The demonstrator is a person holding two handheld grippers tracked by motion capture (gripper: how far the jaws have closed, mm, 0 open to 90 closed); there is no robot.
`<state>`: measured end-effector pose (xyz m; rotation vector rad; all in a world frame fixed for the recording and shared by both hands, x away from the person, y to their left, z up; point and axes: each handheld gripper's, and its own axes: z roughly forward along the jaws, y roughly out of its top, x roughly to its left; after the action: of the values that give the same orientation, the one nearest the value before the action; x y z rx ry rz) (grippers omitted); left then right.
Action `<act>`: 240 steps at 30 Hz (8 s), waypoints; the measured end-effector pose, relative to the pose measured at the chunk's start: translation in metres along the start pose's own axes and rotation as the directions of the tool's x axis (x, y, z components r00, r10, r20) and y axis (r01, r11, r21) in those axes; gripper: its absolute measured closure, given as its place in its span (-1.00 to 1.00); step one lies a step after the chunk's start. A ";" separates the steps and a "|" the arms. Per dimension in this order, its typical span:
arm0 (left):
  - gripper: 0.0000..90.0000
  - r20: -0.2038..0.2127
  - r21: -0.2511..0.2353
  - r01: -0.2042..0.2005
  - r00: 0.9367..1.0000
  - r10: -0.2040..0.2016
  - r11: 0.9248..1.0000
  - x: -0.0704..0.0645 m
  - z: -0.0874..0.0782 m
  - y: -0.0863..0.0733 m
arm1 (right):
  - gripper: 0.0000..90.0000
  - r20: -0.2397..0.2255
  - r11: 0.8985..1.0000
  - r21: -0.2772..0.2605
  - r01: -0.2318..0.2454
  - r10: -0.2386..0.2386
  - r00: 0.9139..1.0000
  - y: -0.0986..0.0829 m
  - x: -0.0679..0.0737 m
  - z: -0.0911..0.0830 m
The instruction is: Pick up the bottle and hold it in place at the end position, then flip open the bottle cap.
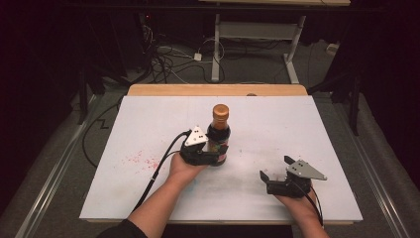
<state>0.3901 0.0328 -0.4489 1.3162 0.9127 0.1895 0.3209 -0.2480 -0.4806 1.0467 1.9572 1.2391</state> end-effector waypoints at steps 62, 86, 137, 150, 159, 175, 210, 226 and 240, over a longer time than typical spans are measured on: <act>-0.38 0.014 -0.068 0.033 0.999 -0.032 0.997 0.022 0.024 0.005 | -0.72 -0.074 0.999 -0.027 -0.037 0.035 0.997 0.028 -0.006 0.003; -0.38 0.023 -0.061 0.030 0.999 -0.028 0.998 0.023 0.025 0.006 | 0.64 -0.209 0.993 -0.117 -0.002 -0.022 0.978 0.095 0.013 0.033; -0.37 0.026 -0.003 -0.051 0.998 0.051 0.999 0.026 0.020 0.005 | 1.00 -0.304 0.991 -0.076 0.111 -0.129 0.944 0.204 0.034 0.048; -0.37 0.019 -0.061 0.018 1.000 -0.017 0.998 0.022 0.024 0.005 | 1.00 -0.326 0.992 -0.013 0.129 -0.126 0.937 0.212 0.033 0.050; -0.36 0.003 -0.014 -0.047 0.999 0.047 0.999 0.026 0.021 0.004 | 1.00 -0.336 0.990 0.006 0.141 -0.131 0.933 0.217 0.032 0.051; -0.33 -0.001 -0.026 -0.062 0.998 0.062 0.998 0.024 0.021 0.003 | 1.00 -0.329 0.984 0.038 0.174 -0.152 0.932 0.224 0.032 0.050; -0.31 0.012 -0.067 -0.046 0.999 0.047 0.997 0.019 0.023 0.000 | 1.00 -0.296 0.979 0.014 0.202 -0.189 0.936 0.230 0.036 0.049; -0.32 0.082 0.309 -0.487 0.870 0.487 0.817 0.049 0.000 0.016 | 1.00 -0.326 0.977 0.025 0.212 -0.193 0.926 0.223 0.034 0.043; -0.30 0.069 0.328 -0.508 0.854 0.516 0.797 0.045 -0.001 0.015 | 1.00 -0.325 0.974 0.019 0.228 -0.209 0.922 0.227 0.040 0.045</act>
<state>0.4242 0.0649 -0.4568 1.8753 0.5994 0.4898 0.4055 -0.1353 -0.2925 0.6564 2.2955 1.2971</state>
